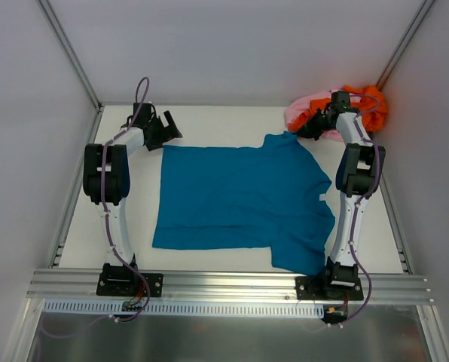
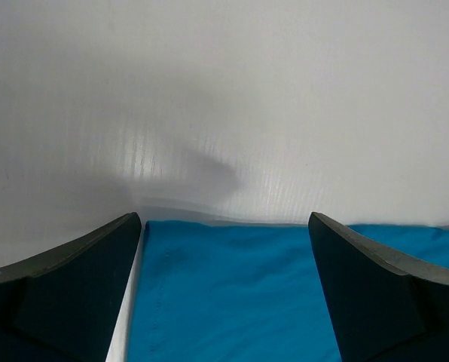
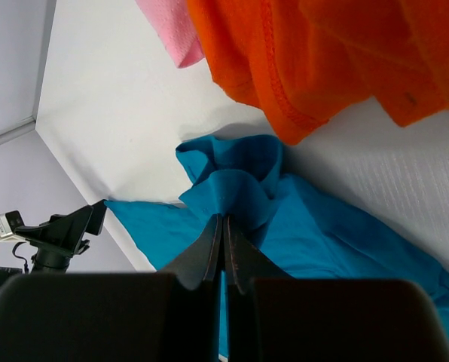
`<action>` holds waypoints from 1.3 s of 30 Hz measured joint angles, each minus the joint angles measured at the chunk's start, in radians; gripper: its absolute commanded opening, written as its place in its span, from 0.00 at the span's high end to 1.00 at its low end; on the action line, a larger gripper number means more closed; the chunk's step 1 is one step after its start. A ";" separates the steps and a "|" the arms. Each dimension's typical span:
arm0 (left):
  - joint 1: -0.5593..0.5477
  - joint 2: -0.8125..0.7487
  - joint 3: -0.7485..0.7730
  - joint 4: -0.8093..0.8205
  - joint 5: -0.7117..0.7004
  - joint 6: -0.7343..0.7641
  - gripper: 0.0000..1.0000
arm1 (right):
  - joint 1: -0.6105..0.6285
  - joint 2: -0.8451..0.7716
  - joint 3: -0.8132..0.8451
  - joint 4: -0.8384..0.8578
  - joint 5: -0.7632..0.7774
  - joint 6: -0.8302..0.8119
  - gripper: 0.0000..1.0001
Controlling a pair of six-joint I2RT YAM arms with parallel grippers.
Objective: Fold and stack the t-shirts
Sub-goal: Flatten out the tshirt
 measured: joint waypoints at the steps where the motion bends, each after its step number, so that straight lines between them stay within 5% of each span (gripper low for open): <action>1: 0.000 0.002 0.002 -0.003 0.001 -0.001 0.06 | 0.000 0.000 0.000 0.000 0.000 0.000 1.00; 3: 0.000 0.003 0.003 -0.007 0.011 -0.002 0.10 | 0.000 0.000 0.000 0.000 0.000 0.000 0.99; 7: 0.000 0.003 0.003 -0.024 0.024 -0.003 0.33 | 0.001 0.000 0.000 0.000 0.000 0.003 1.00; 9: 0.000 0.003 0.003 -0.034 0.034 -0.003 0.68 | 0.001 0.000 0.000 0.000 0.000 0.004 0.99; 11: 0.000 0.003 0.003 -0.037 0.040 -0.007 0.95 | 0.001 0.000 0.000 0.000 0.000 0.004 0.99; 12: 0.000 0.003 0.003 -0.040 0.042 -0.007 0.99 | 0.001 0.000 0.000 0.000 0.000 0.004 0.99; 39: 0.018 -0.003 0.007 -0.091 -0.014 0.054 1.00 | 0.001 0.000 -0.005 0.007 -0.002 0.004 1.00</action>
